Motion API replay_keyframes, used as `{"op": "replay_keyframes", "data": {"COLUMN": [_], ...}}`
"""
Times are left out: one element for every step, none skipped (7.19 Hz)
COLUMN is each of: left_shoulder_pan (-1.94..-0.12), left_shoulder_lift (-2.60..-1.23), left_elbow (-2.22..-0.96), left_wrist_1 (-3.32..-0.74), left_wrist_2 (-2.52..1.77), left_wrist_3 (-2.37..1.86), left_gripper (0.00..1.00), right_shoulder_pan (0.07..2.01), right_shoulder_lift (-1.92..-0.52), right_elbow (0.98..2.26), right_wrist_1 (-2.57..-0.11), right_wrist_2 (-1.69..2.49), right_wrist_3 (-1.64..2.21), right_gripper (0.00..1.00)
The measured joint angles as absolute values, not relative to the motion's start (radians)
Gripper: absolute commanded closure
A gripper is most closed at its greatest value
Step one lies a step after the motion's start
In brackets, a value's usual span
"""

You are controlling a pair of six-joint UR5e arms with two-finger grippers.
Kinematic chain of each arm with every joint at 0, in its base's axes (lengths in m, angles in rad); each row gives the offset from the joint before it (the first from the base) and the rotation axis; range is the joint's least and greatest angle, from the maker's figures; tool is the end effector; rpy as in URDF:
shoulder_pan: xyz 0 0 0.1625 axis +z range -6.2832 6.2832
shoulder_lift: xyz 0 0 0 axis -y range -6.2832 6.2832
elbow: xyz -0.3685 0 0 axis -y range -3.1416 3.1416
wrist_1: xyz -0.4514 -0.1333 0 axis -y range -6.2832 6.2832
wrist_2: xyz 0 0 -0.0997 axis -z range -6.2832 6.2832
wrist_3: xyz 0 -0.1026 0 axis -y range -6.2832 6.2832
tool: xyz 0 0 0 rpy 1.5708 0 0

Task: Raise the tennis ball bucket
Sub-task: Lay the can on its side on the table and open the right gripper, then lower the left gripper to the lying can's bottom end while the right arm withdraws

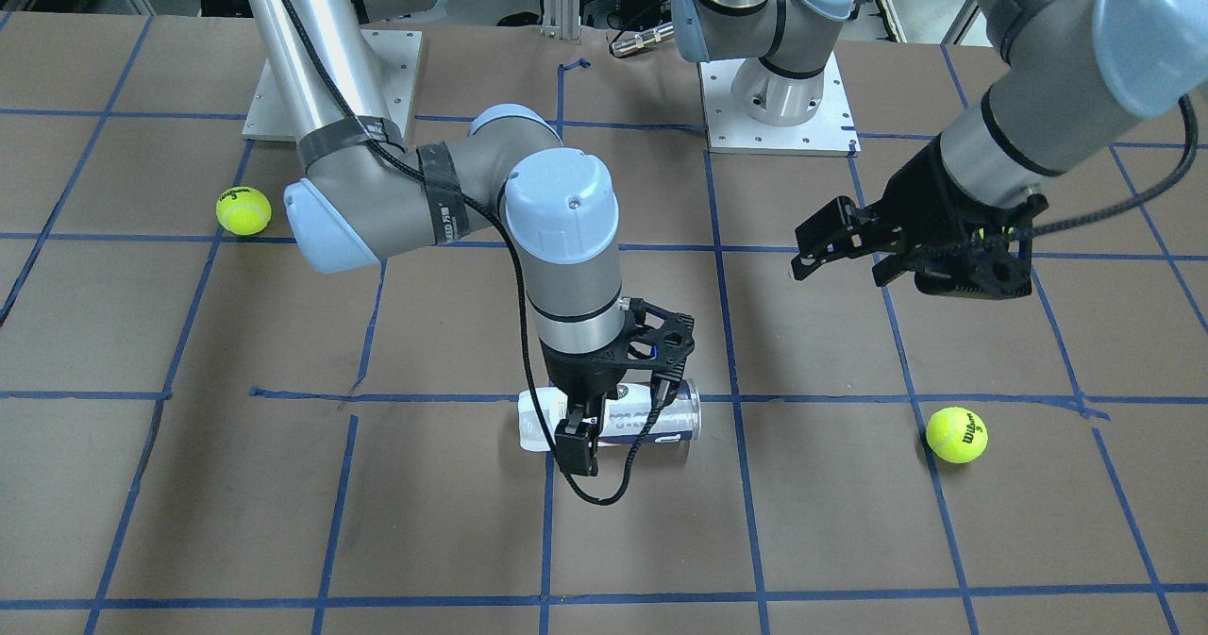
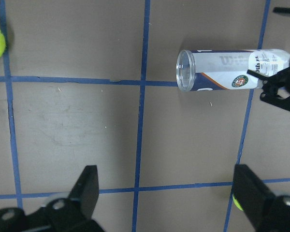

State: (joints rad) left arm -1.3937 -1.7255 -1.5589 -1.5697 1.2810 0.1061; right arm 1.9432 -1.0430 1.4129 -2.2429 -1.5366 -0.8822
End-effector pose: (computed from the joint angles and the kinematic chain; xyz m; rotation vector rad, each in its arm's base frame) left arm -0.0564 -0.6078 0.3509 0.1298 -2.8290 -0.1407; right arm 0.3938 -0.6322 0.2494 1.8045 -2.4755 0.4646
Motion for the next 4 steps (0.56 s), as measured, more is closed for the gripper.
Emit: {"op": "replay_keyframes", "data": {"left_shoulder_pan": [-1.389, -1.387, -1.386, -1.386], "left_shoulder_lift": [-1.784, -1.848, -1.913, -1.973], "left_elbow": [-1.560, -1.560, -1.563, -1.569], "left_wrist_1": [-1.556, -1.533, -1.505, -1.473], "left_wrist_2": [1.187, 1.107, 1.042, 1.001], "left_wrist_3": [0.118, 0.138, 0.179, 0.232], "left_gripper": [0.00, 0.00, 0.00, 0.00], "right_shoulder_pan": [1.909, 1.866, 1.819, 1.768], "right_shoulder_lift": [-1.098, -1.163, -1.240, -1.328], "right_elbow": [1.414, 1.415, 1.415, 1.415], "right_wrist_1": [-2.172, -2.070, -1.944, -1.789], "right_wrist_2": [-1.537, -1.537, -1.522, -1.490], "right_wrist_3": [-0.826, -0.769, -0.729, -0.700], "right_gripper": [0.00, 0.00, 0.00, 0.00]}}
